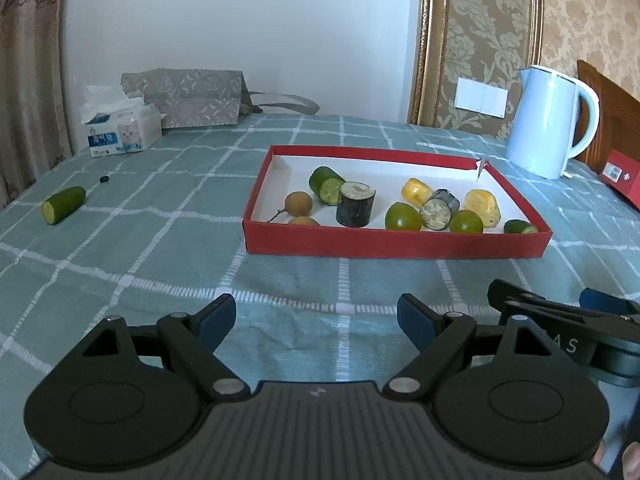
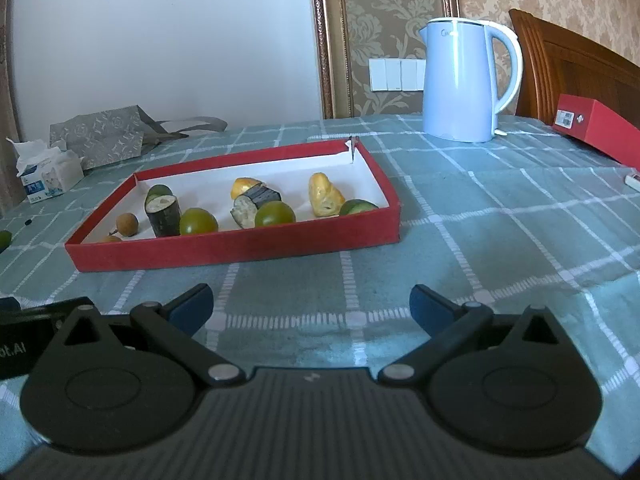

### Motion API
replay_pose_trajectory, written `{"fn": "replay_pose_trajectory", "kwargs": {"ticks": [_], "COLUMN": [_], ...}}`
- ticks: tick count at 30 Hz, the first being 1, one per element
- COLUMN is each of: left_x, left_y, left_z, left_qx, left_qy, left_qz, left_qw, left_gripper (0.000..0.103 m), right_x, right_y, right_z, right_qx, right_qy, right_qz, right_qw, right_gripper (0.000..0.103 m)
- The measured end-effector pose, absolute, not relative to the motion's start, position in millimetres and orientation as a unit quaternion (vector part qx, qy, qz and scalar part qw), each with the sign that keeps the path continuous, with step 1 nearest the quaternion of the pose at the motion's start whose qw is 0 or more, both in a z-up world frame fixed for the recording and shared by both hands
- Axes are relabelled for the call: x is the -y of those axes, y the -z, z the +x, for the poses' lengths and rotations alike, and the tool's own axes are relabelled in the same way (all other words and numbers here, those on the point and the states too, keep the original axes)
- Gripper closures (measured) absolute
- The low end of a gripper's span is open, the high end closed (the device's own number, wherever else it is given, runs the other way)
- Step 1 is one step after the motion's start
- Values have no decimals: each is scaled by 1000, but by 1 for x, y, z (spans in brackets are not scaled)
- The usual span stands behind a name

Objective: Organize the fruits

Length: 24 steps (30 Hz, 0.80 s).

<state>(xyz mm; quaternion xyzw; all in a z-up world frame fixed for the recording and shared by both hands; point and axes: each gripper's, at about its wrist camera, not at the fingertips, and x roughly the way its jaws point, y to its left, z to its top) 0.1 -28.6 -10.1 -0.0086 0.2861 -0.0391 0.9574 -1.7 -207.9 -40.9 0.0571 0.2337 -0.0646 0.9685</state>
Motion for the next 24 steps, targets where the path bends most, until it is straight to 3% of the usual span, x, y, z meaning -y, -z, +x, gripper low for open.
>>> {"fn": "replay_pose_trajectory", "kwargs": {"ticks": [24], "left_x": [36], "left_y": [7], "left_z": [-5], "left_qx": [-256], "left_qy": [28], "left_qz": [21], "left_qw": [966], "left_gripper": [15], "right_x": [199], "right_y": [40], "right_z": [2], "right_qx": [-237], "right_qy": [70], "right_qz": [38], "right_qw": [968], "right_gripper": [0]}}
